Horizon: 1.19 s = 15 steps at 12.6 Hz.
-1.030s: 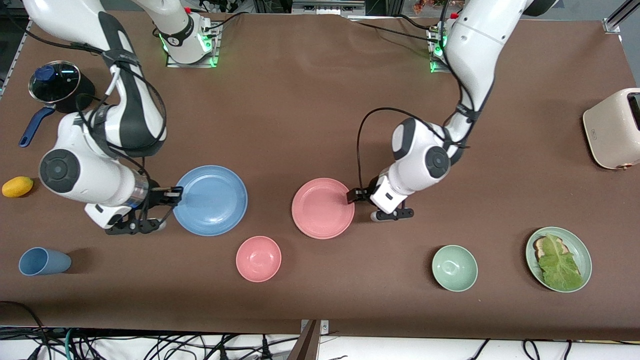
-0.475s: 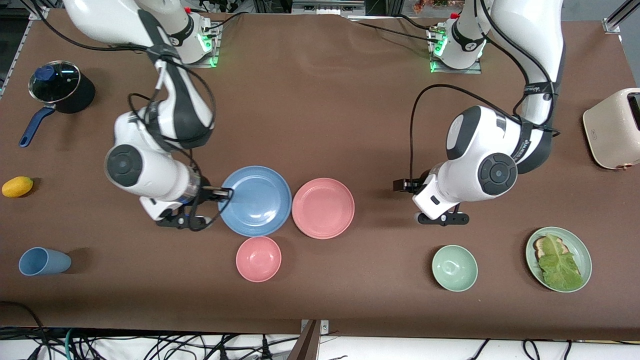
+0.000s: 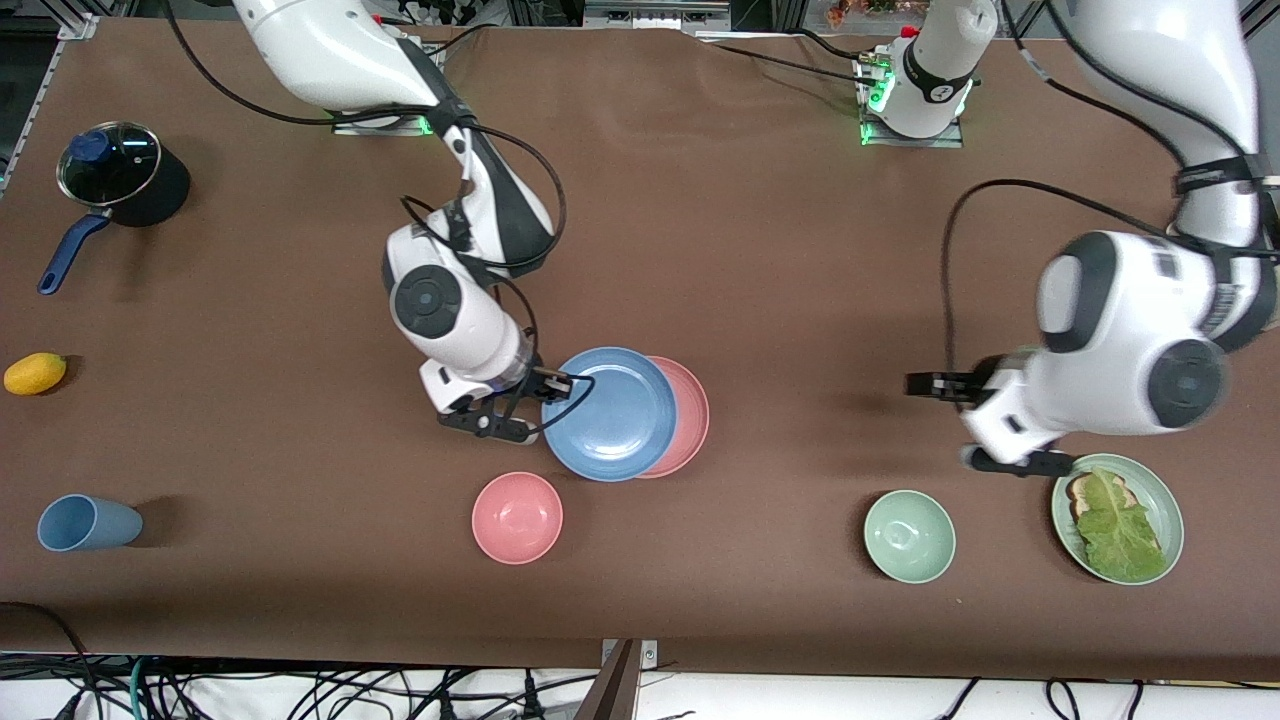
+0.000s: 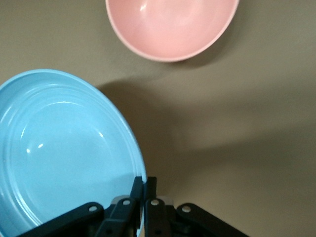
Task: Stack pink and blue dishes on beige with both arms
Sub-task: 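Lower the blue plate onto the pink plate and open the right gripper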
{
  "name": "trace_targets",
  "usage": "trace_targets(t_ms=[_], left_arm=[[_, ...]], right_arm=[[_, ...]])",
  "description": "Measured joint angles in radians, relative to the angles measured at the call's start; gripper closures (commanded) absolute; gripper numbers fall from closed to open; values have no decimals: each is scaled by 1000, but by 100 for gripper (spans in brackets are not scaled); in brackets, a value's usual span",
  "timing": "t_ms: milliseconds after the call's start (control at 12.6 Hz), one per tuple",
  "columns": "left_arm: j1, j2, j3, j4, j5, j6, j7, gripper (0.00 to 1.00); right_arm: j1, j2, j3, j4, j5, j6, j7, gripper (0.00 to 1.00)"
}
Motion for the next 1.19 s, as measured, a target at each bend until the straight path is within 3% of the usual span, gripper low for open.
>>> trace_targets(t_ms=[396, 792, 950, 1030, 1109, 1188], left_arm=[[98, -44, -5, 3, 92, -54, 36, 0], [190, -164, -92, 6, 92, -110, 34, 0], [190, -209, -101, 6, 96, -120, 34, 0], [190, -218, -104, 6, 109, -120, 34, 0], [190, -226, -104, 7, 114, -120, 34, 0], [191, -241, -104, 6, 114, -127, 34, 0]], right_arm=[[29, 42, -1, 1, 0, 57, 75, 100], [48, 71, 0, 1, 0, 73, 106, 100], [51, 77, -1, 2, 0, 73, 109, 84], [52, 79, 0, 2, 0, 74, 109, 62], [53, 80, 0, 2, 0, 74, 110, 47], [54, 80, -1, 3, 0, 74, 110, 38]])
